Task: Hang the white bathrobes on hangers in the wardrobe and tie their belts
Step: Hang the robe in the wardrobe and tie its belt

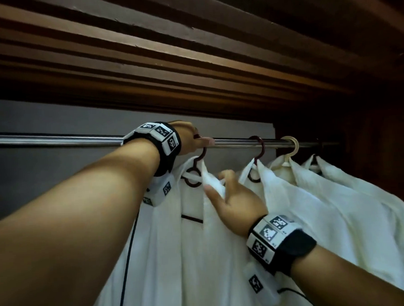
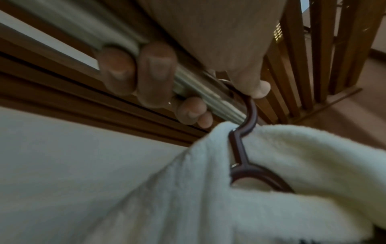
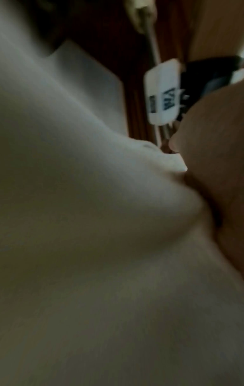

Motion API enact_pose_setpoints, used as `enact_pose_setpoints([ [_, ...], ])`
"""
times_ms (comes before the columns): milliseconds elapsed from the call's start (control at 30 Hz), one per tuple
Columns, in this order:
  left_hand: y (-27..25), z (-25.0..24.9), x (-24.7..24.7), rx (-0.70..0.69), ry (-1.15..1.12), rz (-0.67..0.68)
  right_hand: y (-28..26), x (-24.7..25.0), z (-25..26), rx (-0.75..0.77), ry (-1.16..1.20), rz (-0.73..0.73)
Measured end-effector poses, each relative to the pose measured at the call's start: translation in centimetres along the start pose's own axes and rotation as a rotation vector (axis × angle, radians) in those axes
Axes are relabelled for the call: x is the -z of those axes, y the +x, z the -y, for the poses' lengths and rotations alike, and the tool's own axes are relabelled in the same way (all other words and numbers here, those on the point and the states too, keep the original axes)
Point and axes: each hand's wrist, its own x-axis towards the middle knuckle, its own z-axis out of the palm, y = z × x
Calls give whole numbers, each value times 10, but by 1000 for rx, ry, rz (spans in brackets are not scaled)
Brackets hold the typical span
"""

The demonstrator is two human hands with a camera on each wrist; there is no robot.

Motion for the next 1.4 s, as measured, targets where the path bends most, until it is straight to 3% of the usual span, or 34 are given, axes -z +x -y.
enact_pose_setpoints([
  [100,-2,-1,0,8,21,-21,-1,-5,1,-8,-214,89],
  [367,-12,-6,1,16,119,-67,5,-1,8,-171,-340,130],
  [567,-26,-10,-3,27,203,-198,6,-2,4,-218,-366,142],
  [667,-37,-12,-9,34,204,-236,5,-9,5,-214,-376,102],
  [800,-54,-2,-37,0,283,-388,-16,-28,0,-91,-494,-95],
  [867,-73,4,-57,-95,215,-506,-43,-40,-4,-106,-529,-103],
  [933,-99,3,-84,-141,81,-537,-77,-49,-11,-142,-495,-92],
  [1000,-131,-7,-128,-152,-94,-469,-114,-58,-18,-149,-519,-24],
  [1100,-195,-27,-212,-171,-307,-321,-180,-86,-34,-245,-494,224],
  [1200,-263,-48,-301,-108,-437,-111,-252,-125,-47,-332,-376,392],
  [1333,-337,-86,-384,111,-815,315,-318,-153,-63,-448,-146,384],
  [1400,-350,-106,-402,189,-861,396,-336,-156,-69,-470,97,343],
])
